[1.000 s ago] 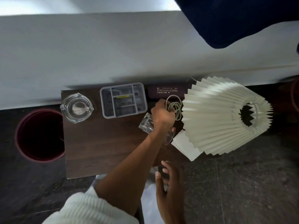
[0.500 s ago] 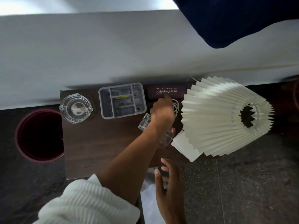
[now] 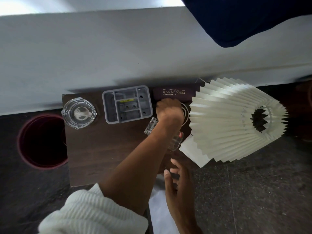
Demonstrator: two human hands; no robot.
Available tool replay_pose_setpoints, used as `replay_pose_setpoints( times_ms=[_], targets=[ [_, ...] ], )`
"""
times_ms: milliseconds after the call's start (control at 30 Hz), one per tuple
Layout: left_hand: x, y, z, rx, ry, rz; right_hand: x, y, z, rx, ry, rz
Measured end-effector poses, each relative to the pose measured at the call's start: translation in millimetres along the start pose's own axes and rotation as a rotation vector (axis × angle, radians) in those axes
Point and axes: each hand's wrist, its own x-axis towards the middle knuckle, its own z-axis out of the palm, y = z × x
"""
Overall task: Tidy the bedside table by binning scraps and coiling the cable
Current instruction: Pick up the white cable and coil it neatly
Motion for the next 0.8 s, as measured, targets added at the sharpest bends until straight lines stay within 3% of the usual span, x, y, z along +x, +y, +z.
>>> replay_pose_setpoints(
  times_ms=[200,333,500,600,733,800],
  targets=[
    [-24,4,-30,-0.035,0.001,0.067,3,1,-3,-0.008,0.042,0.022],
    [-70,0,-36,-0.084,0.126,0.190,3,-2,-10,0.019,0.028,0.060],
    [-113,-51,-28,-0.210,-0.032,0.054,9,-14,-18,0.008,0.023,0.023],
    [-129,-93,-8,-0.308,0.179,-0.004,24,-33,-6,0.001,0.007,-0.016],
    [-131,-143,12,-0.575,0.721,-0.048,59,-75,21,-0.049,0.080,-0.227],
    [-121,-162,10,-0.781,0.754,-0.147,80,-104,31,-0.095,0.108,-0.302]
  ],
)
